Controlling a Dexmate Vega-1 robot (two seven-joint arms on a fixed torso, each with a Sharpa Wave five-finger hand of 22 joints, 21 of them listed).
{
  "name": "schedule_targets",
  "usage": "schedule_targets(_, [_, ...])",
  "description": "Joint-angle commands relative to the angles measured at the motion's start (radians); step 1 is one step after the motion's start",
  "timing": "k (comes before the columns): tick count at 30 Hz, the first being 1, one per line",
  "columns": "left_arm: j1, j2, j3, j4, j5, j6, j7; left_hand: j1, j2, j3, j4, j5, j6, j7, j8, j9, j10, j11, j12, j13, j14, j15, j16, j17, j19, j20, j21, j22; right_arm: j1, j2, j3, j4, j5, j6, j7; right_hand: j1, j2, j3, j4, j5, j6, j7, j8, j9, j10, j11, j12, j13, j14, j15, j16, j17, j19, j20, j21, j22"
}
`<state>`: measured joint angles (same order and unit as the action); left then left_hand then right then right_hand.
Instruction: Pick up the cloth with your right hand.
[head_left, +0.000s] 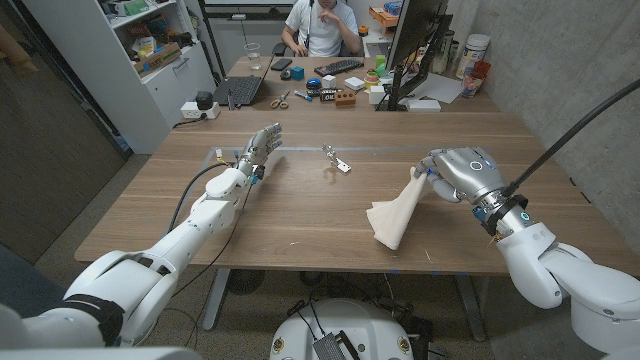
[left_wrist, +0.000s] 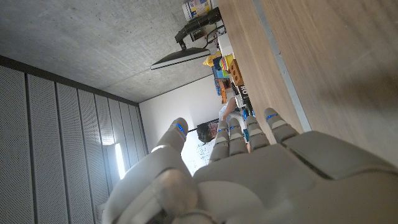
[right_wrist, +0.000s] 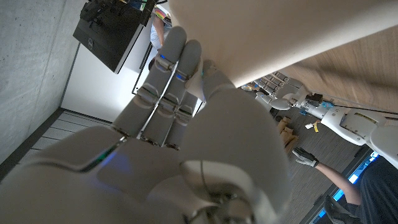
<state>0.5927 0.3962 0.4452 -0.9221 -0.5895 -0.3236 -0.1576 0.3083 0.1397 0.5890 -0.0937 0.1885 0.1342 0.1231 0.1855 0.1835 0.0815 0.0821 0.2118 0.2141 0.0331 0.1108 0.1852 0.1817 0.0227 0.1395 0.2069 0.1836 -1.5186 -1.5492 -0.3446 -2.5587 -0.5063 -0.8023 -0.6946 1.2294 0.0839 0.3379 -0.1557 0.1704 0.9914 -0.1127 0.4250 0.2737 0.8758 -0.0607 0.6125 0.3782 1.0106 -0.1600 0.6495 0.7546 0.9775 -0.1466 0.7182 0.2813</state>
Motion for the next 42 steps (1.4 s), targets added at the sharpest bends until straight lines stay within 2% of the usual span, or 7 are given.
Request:
schedule_targets(1, [-0.007,-0.011,0.004,0.026,-0.001,-0.009,-0.012,-0.009,0.001,0.008,0.0,0.005,0.004,0.0,0.006,0.002,-0.002,0.007,0.009,-0.001,-0.006,0.004,0.003,0.002,-0.004,-0.003,-0.001,0.001,-0.259,0.047,0.306,0.0,-0.087,0.009,0.058,0.006,0.005,-0.002,-0.001,0.006,0.005,-0.004,-0.003,0.002,0.083,-0.072,0.095,0.028,0.015,-0.069,-0.006,0.008,0.0,-0.019,0.013,0.001])
schedule_targets(5, [-0.011,-0.016,0.005,0.04,-0.003,-0.011,-0.017,-0.01,0.0,0.008,0.001,0.005,0.004,0.001,0.005,0.002,-0.004,0.006,0.008,-0.001,-0.005,0.005,0.003,0.002,-0.005,-0.002,-0.002,0.001,-0.295,0.153,0.368,0.013,-0.214,0.081,0.159,0.006,0.006,-0.002,-0.001,0.006,0.006,-0.003,-0.003,0.001,0.084,-0.071,0.095,0.029,0.017,-0.069,-0.008,0.012,0.002,-0.019,0.019,0.001])
schedule_targets(10, [-0.013,-0.019,0.005,0.048,-0.001,-0.015,-0.016,-0.01,0.001,0.008,0.0,0.005,0.003,0.001,0.005,0.002,-0.004,0.006,0.008,-0.001,-0.006,0.005,0.003,0.002,-0.004,-0.002,-0.001,0.001,-0.284,0.281,0.397,0.025,-0.334,0.17,0.242,0.006,0.005,-0.002,-0.001,0.006,0.005,-0.004,-0.004,0.001,0.085,-0.07,0.094,0.029,0.022,-0.069,-0.009,0.017,0.001,-0.019,0.025,0.002])
schedule_targets(15, [-0.018,-0.022,0.006,0.055,-0.001,-0.018,-0.019,-0.01,0.001,0.009,0.0,0.005,0.004,0.001,0.006,0.002,-0.004,0.007,0.008,-0.001,-0.006,0.005,0.003,0.002,-0.005,-0.001,-0.001,0.001,-0.271,0.375,0.418,0.034,-0.401,0.241,0.302,0.007,0.004,-0.002,-0.002,0.006,0.004,-0.002,-0.004,0.002,0.084,-0.071,0.092,0.028,0.025,-0.07,-0.01,0.023,-0.001,-0.02,0.032,0.002])
schedule_targets(19, [-0.019,-0.023,0.006,0.057,-0.001,-0.016,-0.019,-0.01,0.001,0.009,0.0,0.005,0.004,0.001,0.006,0.002,-0.004,0.007,0.008,-0.001,-0.006,0.005,0.003,0.002,-0.005,-0.001,-0.001,0.001,-0.26,0.43,0.423,0.04,-0.442,0.282,0.321,0.006,0.005,-0.002,-0.001,0.007,0.005,-0.003,-0.004,0.002,0.086,-0.07,0.091,0.029,0.028,-0.069,-0.013,0.028,-0.002,-0.021,0.04,0.002])
schedule_targets(28, [-0.023,-0.025,0.006,0.064,0.001,-0.019,-0.018,-0.011,0.001,0.009,0.0,0.005,0.004,0.0,0.005,0.002,-0.004,0.007,0.008,-0.001,-0.006,0.004,0.003,0.002,-0.005,0.0,-0.001,0.001,-0.239,0.499,0.423,0.052,-0.485,0.344,0.36,0.006,0.004,-0.002,-0.001,0.007,0.006,-0.003,-0.004,0.003,0.086,-0.074,0.09,0.031,0.032,-0.07,-0.018,0.038,-0.005,-0.022,0.052,0.001])
schedule_targets(42, [-0.037,-0.032,0.008,0.092,0.002,-0.025,-0.029,-0.011,0.001,0.01,-0.001,0.005,0.005,0.0,0.006,0.002,-0.004,0.006,0.009,-0.001,-0.006,0.004,0.003,0.002,-0.005,0.0,-0.001,0.001,-0.219,0.536,0.426,0.059,-0.508,0.379,0.386,0.005,0.003,-0.002,-0.001,0.007,0.007,-0.004,-0.005,0.004,0.087,-0.076,0.087,0.033,0.039,-0.07,-0.023,0.051,-0.01,-0.022,0.07,0.001])
